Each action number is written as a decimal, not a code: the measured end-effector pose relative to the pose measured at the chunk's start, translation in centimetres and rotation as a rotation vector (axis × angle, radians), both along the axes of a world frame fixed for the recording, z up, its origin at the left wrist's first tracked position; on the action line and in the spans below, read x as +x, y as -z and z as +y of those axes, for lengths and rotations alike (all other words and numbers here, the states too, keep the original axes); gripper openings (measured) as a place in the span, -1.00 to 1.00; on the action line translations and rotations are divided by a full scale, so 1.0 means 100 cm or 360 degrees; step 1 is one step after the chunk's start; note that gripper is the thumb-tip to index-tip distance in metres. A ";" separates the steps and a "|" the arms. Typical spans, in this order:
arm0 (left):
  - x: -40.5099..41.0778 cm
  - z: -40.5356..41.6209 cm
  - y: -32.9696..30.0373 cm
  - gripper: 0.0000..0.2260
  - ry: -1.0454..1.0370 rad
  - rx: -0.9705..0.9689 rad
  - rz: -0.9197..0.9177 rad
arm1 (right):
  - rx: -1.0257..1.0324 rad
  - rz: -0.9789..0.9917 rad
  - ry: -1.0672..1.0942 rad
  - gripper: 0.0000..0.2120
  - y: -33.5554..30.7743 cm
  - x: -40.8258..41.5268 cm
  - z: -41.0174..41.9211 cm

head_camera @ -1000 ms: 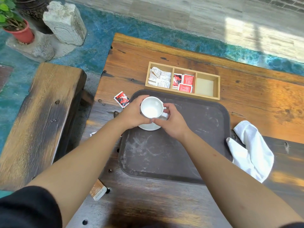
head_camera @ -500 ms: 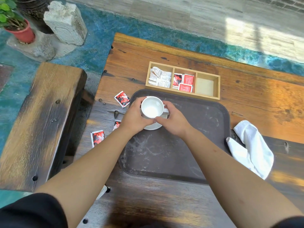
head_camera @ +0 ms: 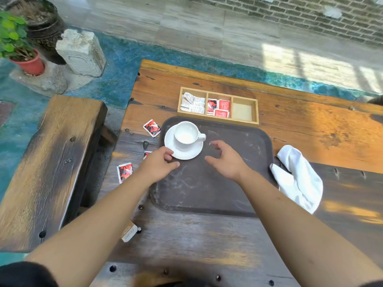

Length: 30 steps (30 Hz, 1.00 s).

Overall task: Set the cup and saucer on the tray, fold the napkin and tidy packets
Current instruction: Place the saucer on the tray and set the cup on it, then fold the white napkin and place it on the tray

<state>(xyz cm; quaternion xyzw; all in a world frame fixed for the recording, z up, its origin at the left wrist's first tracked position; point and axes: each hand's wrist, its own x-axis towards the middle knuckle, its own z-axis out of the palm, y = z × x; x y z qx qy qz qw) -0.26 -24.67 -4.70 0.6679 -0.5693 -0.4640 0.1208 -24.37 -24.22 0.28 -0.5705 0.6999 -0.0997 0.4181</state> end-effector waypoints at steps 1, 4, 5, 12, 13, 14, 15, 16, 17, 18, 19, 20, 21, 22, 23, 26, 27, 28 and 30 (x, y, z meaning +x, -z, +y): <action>0.001 0.009 -0.003 -0.64 0.0038 0.0015 0.0002 | 0.0012 -0.0001 0.0013 -0.48 -0.002 -0.005 0.011; -0.009 0.035 -0.015 -0.71 0.0152 -0.0020 -0.0061 | 0.0024 0.0002 0.0001 -0.62 -0.008 -0.028 0.045; -0.015 0.044 -0.018 -0.72 0.0183 -0.0031 -0.0090 | 0.0039 0.0014 -0.0019 -0.65 -0.008 -0.037 0.056; -0.098 0.097 -0.032 -0.78 0.0370 -0.0033 -0.0140 | 0.0054 0.0194 -0.0062 -0.71 -0.006 -0.119 0.132; -0.116 0.102 -0.034 -0.78 0.0417 -0.0037 -0.0145 | 0.0053 0.0237 -0.0068 -0.70 -0.005 -0.134 0.140; -0.134 0.106 -0.036 -0.78 0.0467 -0.0041 -0.0150 | 0.0052 0.0283 -0.0077 -0.69 -0.004 -0.150 0.148; -0.153 0.109 -0.038 -0.78 0.0518 -0.0043 -0.0154 | 0.0051 0.0332 -0.0084 -0.68 -0.002 -0.165 0.155; -0.173 0.112 -0.039 -0.78 0.0570 -0.0050 -0.0161 | 0.0053 0.0383 -0.0086 -0.69 0.000 -0.182 0.161; -0.192 0.115 -0.039 -0.77 0.0621 -0.0058 -0.0171 | 0.0063 0.0433 -0.0087 -0.69 0.003 -0.198 0.166; -0.211 0.118 -0.039 -0.77 0.0669 -0.0063 -0.0181 | 0.0081 0.0481 -0.0087 -0.69 0.007 -0.213 0.171; -0.229 0.121 -0.038 -0.77 0.0713 -0.0062 -0.0187 | 0.0105 0.0525 -0.0087 -0.68 0.011 -0.228 0.175; -0.247 0.124 -0.037 -0.77 0.0760 -0.0060 -0.0194 | 0.0126 0.0564 -0.0088 -0.67 0.016 -0.242 0.179; -0.264 0.126 -0.036 -0.77 0.0813 -0.0064 -0.0209 | 0.0141 0.0595 -0.0093 -0.66 0.021 -0.255 0.183; -0.281 0.128 -0.035 -0.76 0.0872 -0.0077 -0.0234 | 0.0151 0.0623 -0.0104 -0.65 0.026 -0.267 0.187; -0.297 0.130 -0.033 -0.75 0.0936 -0.0098 -0.0264 | 0.0159 0.0650 -0.0122 -0.64 0.030 -0.277 0.189; -0.336 0.136 -0.028 -0.73 0.1097 -0.0160 -0.0329 | 0.0174 0.0762 -0.0245 -0.63 0.043 -0.299 0.197; -0.347 0.138 -0.026 -0.72 0.1131 -0.0170 -0.0345 | 0.0167 0.0814 -0.0314 -0.65 0.048 -0.304 0.199; -0.358 0.140 -0.024 -0.71 0.1163 -0.0178 -0.0364 | 0.0147 0.0868 -0.0383 -0.67 0.053 -0.308 0.202; -0.375 0.144 -0.021 -0.69 0.1217 -0.0191 -0.0410 | 0.0076 0.0970 -0.0498 -0.70 0.061 -0.313 0.205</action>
